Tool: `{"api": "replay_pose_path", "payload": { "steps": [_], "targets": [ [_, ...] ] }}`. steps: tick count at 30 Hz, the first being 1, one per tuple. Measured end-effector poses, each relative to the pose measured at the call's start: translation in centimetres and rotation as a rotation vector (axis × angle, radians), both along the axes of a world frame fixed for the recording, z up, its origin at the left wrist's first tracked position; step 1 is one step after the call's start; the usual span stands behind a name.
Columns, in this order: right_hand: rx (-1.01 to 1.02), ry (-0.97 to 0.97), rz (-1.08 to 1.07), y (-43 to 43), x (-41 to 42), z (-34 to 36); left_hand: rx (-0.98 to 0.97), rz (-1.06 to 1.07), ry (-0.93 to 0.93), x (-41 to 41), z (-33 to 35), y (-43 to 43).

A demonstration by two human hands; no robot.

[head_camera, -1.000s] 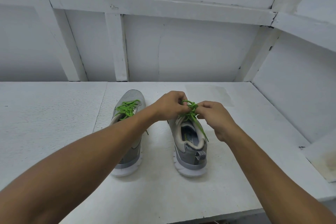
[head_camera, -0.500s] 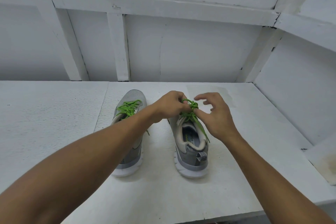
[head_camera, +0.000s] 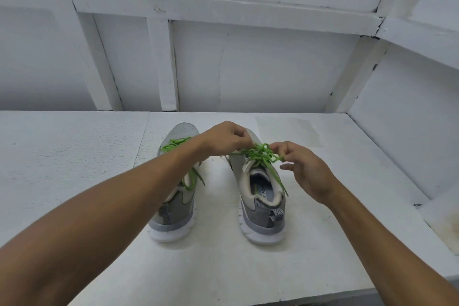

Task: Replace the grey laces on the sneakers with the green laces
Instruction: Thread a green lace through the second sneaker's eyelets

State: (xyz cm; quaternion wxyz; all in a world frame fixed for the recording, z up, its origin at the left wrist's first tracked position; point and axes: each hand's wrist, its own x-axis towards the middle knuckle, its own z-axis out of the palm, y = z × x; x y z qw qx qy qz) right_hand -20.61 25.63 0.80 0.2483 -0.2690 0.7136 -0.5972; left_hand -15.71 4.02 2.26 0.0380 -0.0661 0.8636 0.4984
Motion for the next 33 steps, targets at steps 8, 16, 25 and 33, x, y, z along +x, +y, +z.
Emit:
{"api": "replay_pose_path", "payload": {
  "steps": [8,16,25,33],
  "targets": [
    [0.275,0.545,-0.014,1.2,0.4,-0.3,-0.017,-0.021,0.026,0.0,0.0,-0.4],
    [0.259,0.663,-0.160,2.7,1.6,-0.8,-0.284,-0.045,0.093,-0.2,-0.5,-1.4],
    [0.213,0.747,-0.243,3.0,2.8,-2.9,-0.361,-0.100,0.074,-0.5,-0.8,-1.9],
    [0.320,0.841,-0.173,2.5,2.5,-2.2,-0.430,-0.142,0.085,-0.8,-1.0,-1.4]
  ]
}}
